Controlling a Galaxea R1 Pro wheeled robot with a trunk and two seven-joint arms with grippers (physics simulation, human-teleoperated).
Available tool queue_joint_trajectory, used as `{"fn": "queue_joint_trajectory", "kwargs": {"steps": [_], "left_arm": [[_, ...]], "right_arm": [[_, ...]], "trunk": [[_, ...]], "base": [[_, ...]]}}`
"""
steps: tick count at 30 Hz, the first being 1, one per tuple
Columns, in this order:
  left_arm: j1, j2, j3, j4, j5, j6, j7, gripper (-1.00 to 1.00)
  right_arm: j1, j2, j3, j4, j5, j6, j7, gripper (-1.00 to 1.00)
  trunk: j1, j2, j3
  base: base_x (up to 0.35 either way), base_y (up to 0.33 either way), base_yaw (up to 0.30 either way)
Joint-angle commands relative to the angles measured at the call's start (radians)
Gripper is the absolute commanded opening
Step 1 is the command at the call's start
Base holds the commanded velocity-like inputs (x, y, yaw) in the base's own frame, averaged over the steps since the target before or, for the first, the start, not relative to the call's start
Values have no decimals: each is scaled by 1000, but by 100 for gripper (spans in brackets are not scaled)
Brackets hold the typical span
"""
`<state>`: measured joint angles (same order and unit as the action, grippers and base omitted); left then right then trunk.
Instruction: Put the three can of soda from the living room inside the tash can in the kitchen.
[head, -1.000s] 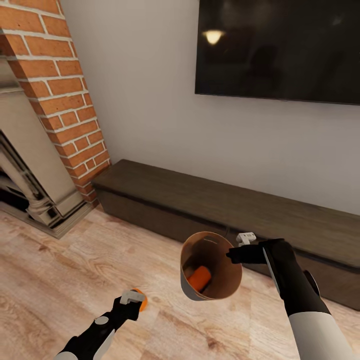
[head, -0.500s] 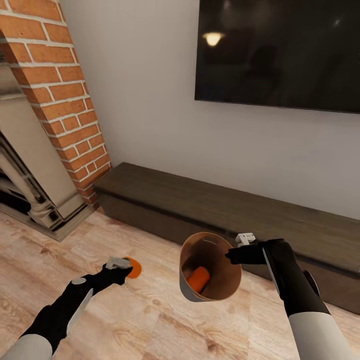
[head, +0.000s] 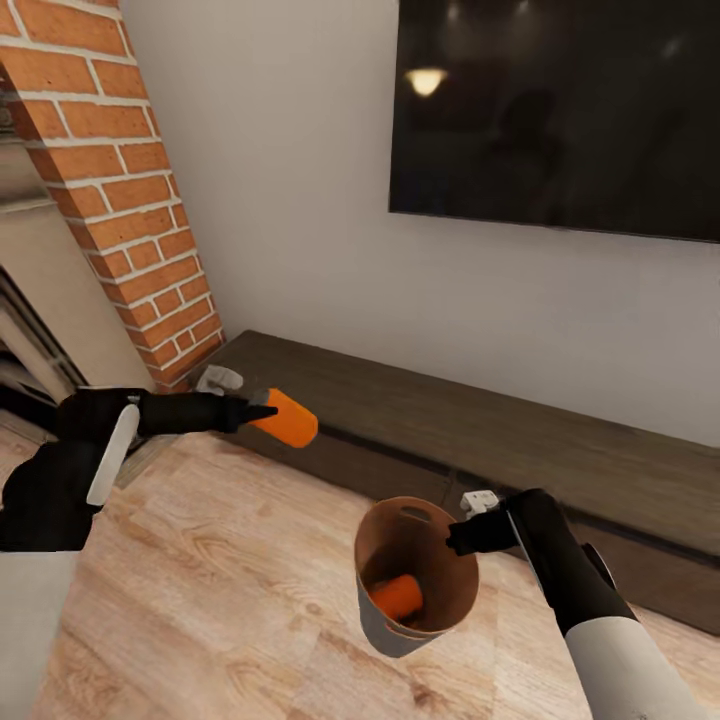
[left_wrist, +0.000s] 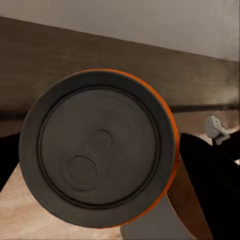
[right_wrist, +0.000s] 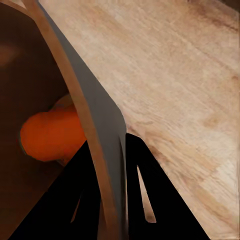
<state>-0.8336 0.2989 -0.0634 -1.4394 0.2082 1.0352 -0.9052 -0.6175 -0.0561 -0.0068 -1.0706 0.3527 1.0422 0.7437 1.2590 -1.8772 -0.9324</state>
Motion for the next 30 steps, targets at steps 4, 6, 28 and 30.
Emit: {"fn": "queue_joint_trajectory", "kwargs": {"steps": [4, 6, 28, 30], "left_arm": [[-70, -6, -133, 21, -16, 12, -49, -100], [-102, -22, -245, 32, -15, 12, -74, -100], [-121, -152, -513, 232, -77, 12, -80, -100], [-119, -180, -530, 249, -118, 12, -81, -100]], "right_arm": [[-40, 2, 14, 61, -22, 5, 4, -100], [-80, 5, 22, 127, -19, 5, 5, -100], [-181, 68, 133, 239, -11, 5, 2, -100], [-182, 70, 134, 239, -11, 5, 2, -100]], "trunk": [[-15, 28, 13], [-23, 42, 19], [-61, 112, 50], [-61, 112, 50]], "base": [[0, 0, 0], [0, 0, 0], [0, 0, 0], [0, 0, 0]]}}
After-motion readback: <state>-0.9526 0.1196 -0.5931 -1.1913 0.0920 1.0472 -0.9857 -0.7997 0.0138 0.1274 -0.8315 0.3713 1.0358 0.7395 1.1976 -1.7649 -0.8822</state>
